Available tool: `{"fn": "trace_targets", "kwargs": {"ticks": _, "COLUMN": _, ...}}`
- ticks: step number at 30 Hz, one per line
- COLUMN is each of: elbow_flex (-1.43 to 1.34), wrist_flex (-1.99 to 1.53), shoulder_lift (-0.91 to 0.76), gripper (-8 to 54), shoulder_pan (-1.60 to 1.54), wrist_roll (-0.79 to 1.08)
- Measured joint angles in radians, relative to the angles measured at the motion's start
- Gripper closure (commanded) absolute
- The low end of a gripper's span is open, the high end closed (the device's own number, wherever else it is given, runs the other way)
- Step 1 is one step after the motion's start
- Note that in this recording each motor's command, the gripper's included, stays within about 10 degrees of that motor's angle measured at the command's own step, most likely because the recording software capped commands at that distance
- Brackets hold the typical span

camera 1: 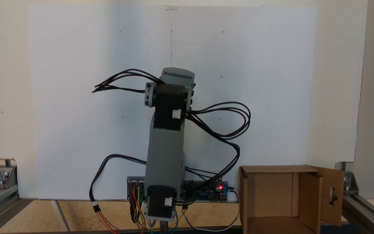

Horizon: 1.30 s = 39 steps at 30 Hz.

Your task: Grasp a green dice and put it in the bin.

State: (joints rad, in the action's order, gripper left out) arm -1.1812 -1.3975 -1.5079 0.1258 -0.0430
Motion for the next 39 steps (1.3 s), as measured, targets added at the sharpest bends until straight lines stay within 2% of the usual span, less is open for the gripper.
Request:
{"fn": "trace_targets", "kwargs": {"ticks": 5, "elbow_flex": 0.000, "wrist_flex": 0.000, "shoulder_lift": 0.000, "gripper": 34.0, "shoulder_pan": 0.229, "wrist_roll": 0.015}}
{"fn": "trace_targets", "kwargs": {"ticks": 11, "elbow_flex": 0.000, "wrist_flex": 0.020, "shoulder_lift": 0.000, "gripper": 34.0, "shoulder_pan": 0.657, "wrist_roll": 0.172}}
{"fn": "trace_targets", "kwargs": {"ticks": 22, "elbow_flex": 0.002, "wrist_flex": 0.376, "shoulder_lift": 0.002, "gripper": 34.0, "shoulder_pan": 1.414, "wrist_roll": 0.330}}
{"fn": "trace_targets", "kwargs": {"ticks": 30, "elbow_flex": 0.002, "wrist_flex": 0.445, "shoulder_lift": 0.055, "gripper": 34.0, "shoulder_pan": 1.666, "wrist_roll": 0.494}}
{"fn": "trace_targets", "kwargs": {"ticks": 39, "elbow_flex": 0.002, "wrist_flex": 0.459, "shoulder_lift": 0.198, "gripper": 34.0, "shoulder_pan": 1.695, "wrist_roll": 0.561}}
